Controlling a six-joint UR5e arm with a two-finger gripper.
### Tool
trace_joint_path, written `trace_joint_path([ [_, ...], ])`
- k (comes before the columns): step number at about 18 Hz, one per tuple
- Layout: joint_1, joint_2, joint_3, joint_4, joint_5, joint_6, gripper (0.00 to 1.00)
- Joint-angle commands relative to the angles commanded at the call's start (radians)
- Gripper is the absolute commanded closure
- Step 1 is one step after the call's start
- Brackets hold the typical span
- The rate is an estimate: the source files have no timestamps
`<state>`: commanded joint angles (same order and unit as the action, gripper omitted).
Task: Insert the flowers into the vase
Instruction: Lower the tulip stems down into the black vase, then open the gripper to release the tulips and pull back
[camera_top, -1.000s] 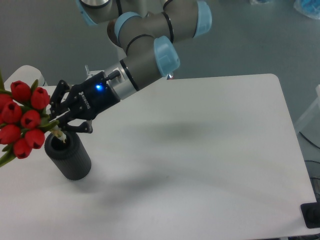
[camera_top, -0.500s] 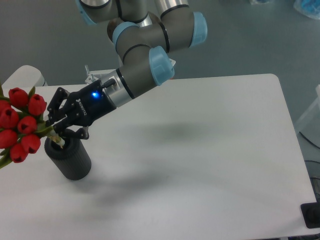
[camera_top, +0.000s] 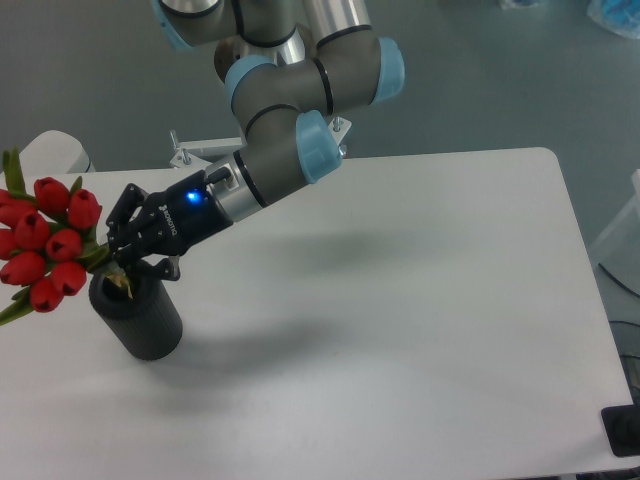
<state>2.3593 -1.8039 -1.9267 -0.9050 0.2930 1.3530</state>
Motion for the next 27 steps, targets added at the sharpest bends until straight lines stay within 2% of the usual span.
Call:
trace_joint_path([
  [4, -0.002, -0.023, -0.011, 0.002, 0.005, 0.021, 0.81],
  [13, 0.002, -0.057, -0.035, 0.002, 0.006, 0.064, 0.75],
  [17, 0.011, -0.063, -0.035, 0.0, 0.006, 0.071, 0.5],
  [18, 0.012, -0.064, -0.035, 0.002, 0.006, 0.072, 0.39],
  [21, 0.028, -0.064, -0.035, 0.0, 0.008, 0.071, 0.16],
  [26, 0.055, -0.071, -0.037, 0.003, 0.008, 0.071, 0.0],
  [27, 0.064, -0.071, -0.037, 0.005, 0.008, 0.071, 0.0],
])
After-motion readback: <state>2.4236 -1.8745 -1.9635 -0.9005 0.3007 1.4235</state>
